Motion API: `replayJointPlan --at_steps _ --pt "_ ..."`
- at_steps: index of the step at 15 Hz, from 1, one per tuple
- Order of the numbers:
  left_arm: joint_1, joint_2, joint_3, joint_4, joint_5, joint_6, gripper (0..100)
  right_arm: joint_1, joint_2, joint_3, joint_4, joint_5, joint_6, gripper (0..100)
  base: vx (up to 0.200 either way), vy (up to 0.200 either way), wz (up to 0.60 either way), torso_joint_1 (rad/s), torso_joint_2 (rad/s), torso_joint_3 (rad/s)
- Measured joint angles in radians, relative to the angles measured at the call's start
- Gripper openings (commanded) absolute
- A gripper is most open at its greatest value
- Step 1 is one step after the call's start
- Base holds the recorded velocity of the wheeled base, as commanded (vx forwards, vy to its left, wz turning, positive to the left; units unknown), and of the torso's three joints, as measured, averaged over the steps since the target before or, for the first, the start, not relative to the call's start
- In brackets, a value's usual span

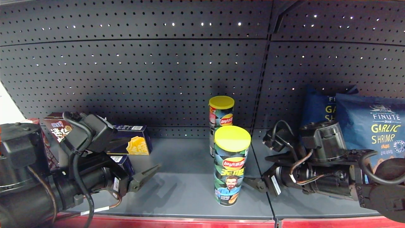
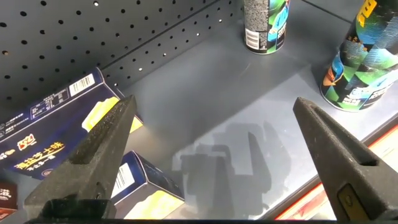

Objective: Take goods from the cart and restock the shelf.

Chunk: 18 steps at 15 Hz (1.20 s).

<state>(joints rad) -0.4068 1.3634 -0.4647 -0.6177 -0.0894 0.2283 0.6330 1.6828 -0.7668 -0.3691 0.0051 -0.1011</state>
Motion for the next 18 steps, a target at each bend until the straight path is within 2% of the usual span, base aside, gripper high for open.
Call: replayJointPlan --at_steps 5,10,13,18 --pt "0.0 0.0 0.001 0.0 -0.001 -0.001 100 0.01 0.003 0.006 -0.011 0.001 0.002 100 0.0 0.0 0.0 0.0 0.0 0.0" --pt "-0.001 -0.003 0.018 0.0 -0.002 0.002 100 -0.018 -0.032 0.042 -0.013 0.002 0.022 100 0.0 0.0 0.0 0.0 0.0 0.0" --pt "-0.002 0.001 0.026 0.0 -0.007 0.003 100 -0.031 -0.084 0.085 -0.012 0.039 0.021 100 0.0 0.0 0.0 0.0 0.0 0.0" --pt "-0.006 0.026 0.014 -0.014 -0.02 0.006 100 -0.021 -0.093 0.075 -0.014 0.034 0.02 100 0.0 0.0 0.0 0.0 0.0 0.0"
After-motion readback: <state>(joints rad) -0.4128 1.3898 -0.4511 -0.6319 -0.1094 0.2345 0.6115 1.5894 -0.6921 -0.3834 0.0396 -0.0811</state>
